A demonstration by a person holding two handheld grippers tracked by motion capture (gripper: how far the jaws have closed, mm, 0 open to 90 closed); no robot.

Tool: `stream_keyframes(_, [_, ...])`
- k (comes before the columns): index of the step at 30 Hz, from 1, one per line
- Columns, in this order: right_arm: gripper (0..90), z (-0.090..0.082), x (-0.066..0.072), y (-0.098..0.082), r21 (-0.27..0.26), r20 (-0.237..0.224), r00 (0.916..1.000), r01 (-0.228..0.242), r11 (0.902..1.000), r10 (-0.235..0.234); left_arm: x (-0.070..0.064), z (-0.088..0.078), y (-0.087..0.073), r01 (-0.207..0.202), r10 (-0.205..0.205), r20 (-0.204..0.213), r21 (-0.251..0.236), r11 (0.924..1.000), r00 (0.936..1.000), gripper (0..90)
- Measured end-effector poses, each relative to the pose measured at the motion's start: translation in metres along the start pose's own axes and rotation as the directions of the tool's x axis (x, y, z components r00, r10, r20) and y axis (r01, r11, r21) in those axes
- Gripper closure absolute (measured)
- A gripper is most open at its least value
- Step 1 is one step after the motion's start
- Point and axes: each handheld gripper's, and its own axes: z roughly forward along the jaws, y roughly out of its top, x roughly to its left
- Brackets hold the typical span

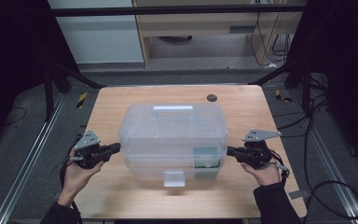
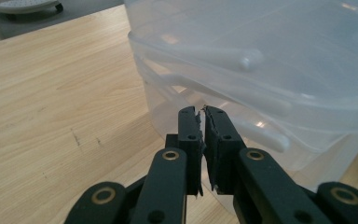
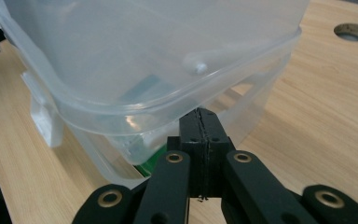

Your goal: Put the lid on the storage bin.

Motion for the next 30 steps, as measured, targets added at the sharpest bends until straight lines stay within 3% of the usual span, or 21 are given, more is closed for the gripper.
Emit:
stream_keyframes(2, [90.0, 0.002, -0.001, -0.004, 0.025, 0.018, 0.9998, 0.003, 0.9997, -0.003, 0.001, 0.001, -0.001, -0.001, 0.001, -0.017, 0.011, 0.9999, 0.9999, 83.5])
stream_keyframes(4, [90.0, 0.003, -0.005, -0.007, 0.010, 0.007, 0.9998, -0.020, 0.9998, 0.020, 0.002, 0.002, -0.003, -0.002, 0.002, -0.038, 0.021, 0.9998, 0.9993, 82.5])
stream_keyframes(8, [89.1, 0.004, -0.011, -0.013, 0.014, 0.074, 0.9969, -0.027, 0.9995, 0.026, 0.007, 0.004, -0.009, 0.012, -0.009, -0.093, 0.034, 0.9993, 0.9957, 77.9])
stream_keyframes(10, [86.8, 0.005, -0.014, -0.016, 0.019, 0.131, 0.9912, -0.022, 0.9996, 0.019, 0.011, 0.005, -0.013, 0.029, -0.024, -0.117, 0.034, 0.9990, 0.9928, 76.1])
stream_keyframes(13, [81.1, 0.007, -0.022, -0.023, 0.007, 0.171, 0.9841, -0.052, 0.9986, 0.050, 0.017, 0.007, -0.020, 0.045, -0.039, -0.159, 0.037, 0.9983, 0.9865, 69.8])
stream_keyframes(19, [63.0, 0.010, -0.039, -0.037, 0.001, 0.249, 0.9634, -0.103, 0.9946, 0.100, 0.031, 0.011, -0.033, 0.098, -0.086, -0.248, 0.036, 0.9945, 0.9650, 55.4])
stream_keyframes(23, [48.3, 0.012, -0.050, -0.048, -0.004, 0.293, 0.9460, -0.144, 0.9896, 0.138, 0.039, 0.013, -0.043, 0.108, -0.089, -0.300, 0.048, 0.9930, 0.9497, 43.7])
stream_keyframes(26, [37.9, 0.012, -0.057, -0.053, -0.037, 0.322, 0.9332, -0.156, 0.9871, 0.160, 0.045, 0.014, -0.048, 0.124, -0.101, -0.318, 0.052, 0.9909, 0.9427, 37.1])
stream_keyframes(30, [29.6, 0.012, -0.066, -0.062, -0.028, 0.360, 0.9156, -0.182, 0.9829, 0.180, 0.051, 0.014, -0.054, 0.147, -0.119, -0.345, 0.056, 0.9875, 0.9311, 32.0])
